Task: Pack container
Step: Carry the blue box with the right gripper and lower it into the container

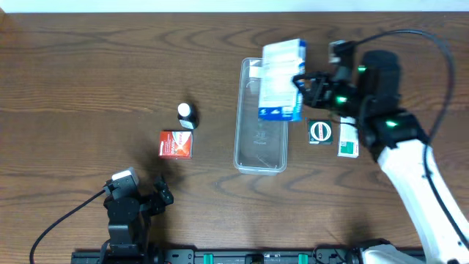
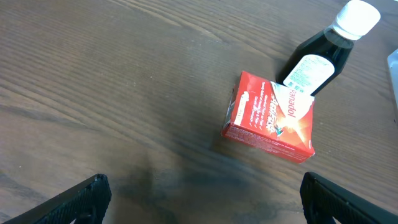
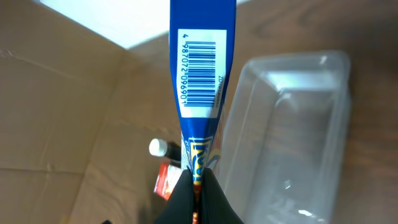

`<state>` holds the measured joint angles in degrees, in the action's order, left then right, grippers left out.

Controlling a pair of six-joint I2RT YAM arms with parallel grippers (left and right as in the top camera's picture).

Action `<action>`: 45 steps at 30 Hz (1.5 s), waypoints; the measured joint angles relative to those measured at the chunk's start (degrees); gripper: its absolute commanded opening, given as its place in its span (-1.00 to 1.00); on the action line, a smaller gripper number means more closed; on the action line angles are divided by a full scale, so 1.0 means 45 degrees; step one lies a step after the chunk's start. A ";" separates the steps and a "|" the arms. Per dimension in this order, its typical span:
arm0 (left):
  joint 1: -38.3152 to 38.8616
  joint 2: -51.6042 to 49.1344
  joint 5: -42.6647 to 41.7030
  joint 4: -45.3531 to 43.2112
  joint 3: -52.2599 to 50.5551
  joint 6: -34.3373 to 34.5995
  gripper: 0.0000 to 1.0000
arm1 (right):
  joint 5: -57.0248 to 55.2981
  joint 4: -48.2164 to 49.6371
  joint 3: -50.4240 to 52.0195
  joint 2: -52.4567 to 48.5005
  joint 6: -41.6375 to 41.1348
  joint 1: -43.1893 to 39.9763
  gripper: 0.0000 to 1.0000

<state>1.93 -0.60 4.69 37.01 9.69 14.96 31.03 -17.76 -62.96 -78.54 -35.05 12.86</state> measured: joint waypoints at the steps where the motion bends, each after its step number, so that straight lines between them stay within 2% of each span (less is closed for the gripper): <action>1: 0.0000 0.0000 0.0000 0.0000 0.0000 0.0000 0.96 | -0.0078 0.0165 0.0000 -0.0325 -0.0253 0.0146 -0.97; 9: 0.0000 0.0000 0.0000 0.0000 0.0000 0.0000 0.96 | -0.0500 0.1831 0.0000 -0.3123 -0.1977 0.0782 -0.98; 16: 0.0000 0.0000 0.0000 0.0000 0.0000 0.0000 0.96 | -0.0539 0.1914 0.0000 -0.3832 -0.2584 0.0782 -0.92; 18: 0.0000 0.0000 0.0000 0.0000 0.0000 0.0000 0.96 | -0.0559 0.2064 0.0000 -0.3954 -0.2754 0.0782 -0.74; 22: 0.0000 0.0000 0.0000 0.0000 0.0000 0.0000 0.96 | -0.0573 0.2652 0.0000 -0.4061 -0.2900 0.0777 0.16; 23: 0.0000 0.0000 0.0000 0.0000 0.0000 0.0000 0.96 | -0.0559 0.2793 0.0000 -0.4061 -0.2968 0.0777 0.27; 26: 0.0000 0.0000 0.0000 0.0000 0.0000 0.0000 0.96 | -0.0529 0.3191 0.0000 -0.4061 -0.2977 0.0709 0.36; 27: 0.0000 0.0000 0.0000 0.0000 0.0000 0.0000 0.96 | -0.0466 0.3327 0.0000 -0.4061 -0.2997 0.0646 0.35; 31: 0.0000 0.0000 0.0000 0.0000 0.0000 0.0000 0.96 | 0.0112 0.3949 0.0000 -0.4061 -0.2973 0.0063 0.03; 36: 0.0000 0.0000 0.0005 0.0000 0.0000 0.0000 0.96 | 0.1141 0.4095 -0.0010 -0.4061 -0.2749 -0.0384 -0.66; 39: 0.0000 0.0000 0.0000 0.0000 0.0000 0.0000 0.96 | 0.1336 0.3468 -0.0015 -0.4061 -0.2312 -0.0063 -0.97; 45: 0.0000 0.0000 0.0000 -0.0005 0.0000 0.0000 0.96 | -0.0262 0.1773 -0.0015 -0.4061 -0.1647 0.1030 -0.98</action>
<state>1.93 -0.60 4.69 36.99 9.69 14.96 29.85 -9.78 -63.02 -96.82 -42.46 17.50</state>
